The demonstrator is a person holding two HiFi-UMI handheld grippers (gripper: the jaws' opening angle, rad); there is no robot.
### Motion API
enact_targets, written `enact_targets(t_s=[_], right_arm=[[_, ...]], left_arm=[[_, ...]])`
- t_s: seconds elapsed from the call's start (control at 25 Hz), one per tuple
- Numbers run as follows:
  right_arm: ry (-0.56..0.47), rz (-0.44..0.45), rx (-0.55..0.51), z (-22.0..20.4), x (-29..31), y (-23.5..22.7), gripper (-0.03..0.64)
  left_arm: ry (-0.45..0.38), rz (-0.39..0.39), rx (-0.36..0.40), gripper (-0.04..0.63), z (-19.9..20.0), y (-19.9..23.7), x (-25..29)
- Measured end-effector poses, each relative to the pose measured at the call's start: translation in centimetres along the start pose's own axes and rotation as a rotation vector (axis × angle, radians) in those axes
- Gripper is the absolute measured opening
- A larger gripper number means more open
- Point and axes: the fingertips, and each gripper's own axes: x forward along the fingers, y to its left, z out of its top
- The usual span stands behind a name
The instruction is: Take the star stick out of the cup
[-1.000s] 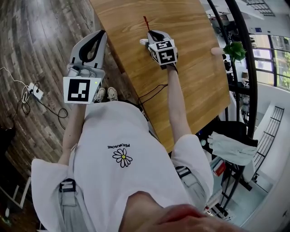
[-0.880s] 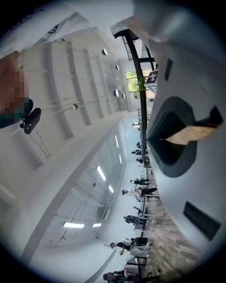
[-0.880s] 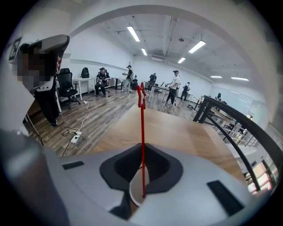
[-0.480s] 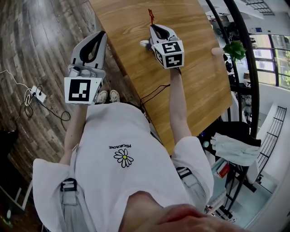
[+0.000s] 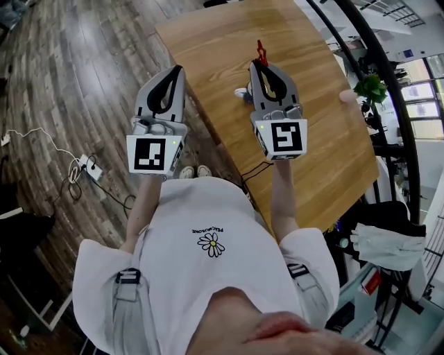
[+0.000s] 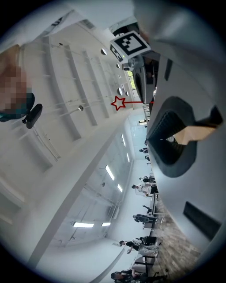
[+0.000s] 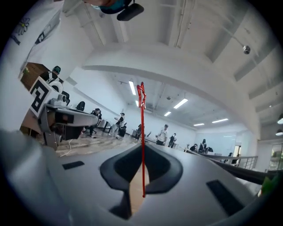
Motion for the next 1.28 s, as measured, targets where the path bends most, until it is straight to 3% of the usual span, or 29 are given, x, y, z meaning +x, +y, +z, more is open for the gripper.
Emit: enact_targets(t_s=[0.16,0.36,0.56,1.28], right_arm=[[-0.11,-0.085,0.094,3.2,-2.2,1.7,0.021],[-0.15,-0.194,0.139,2.9,-5.0,2.1,0.023],[-0.141,-0.211,0.202,1.9,-5.9,3.1,0.023],[-0.139,-0.229,0.198,2.0,-6.4,2.1,0.023]], left_arm=[[-0.057,0.0,-0.009,0.015,2.0,-0.3,0.0],[-0.131,-0.027,-0.016,0.017,2.7,-1.9,-0.1],[-0.117,-0.052,0.001,0.017,2.6,-2.0,-0.1],[-0.119,-0.06,-0.02,0.015,2.9,-2.8,0.1]])
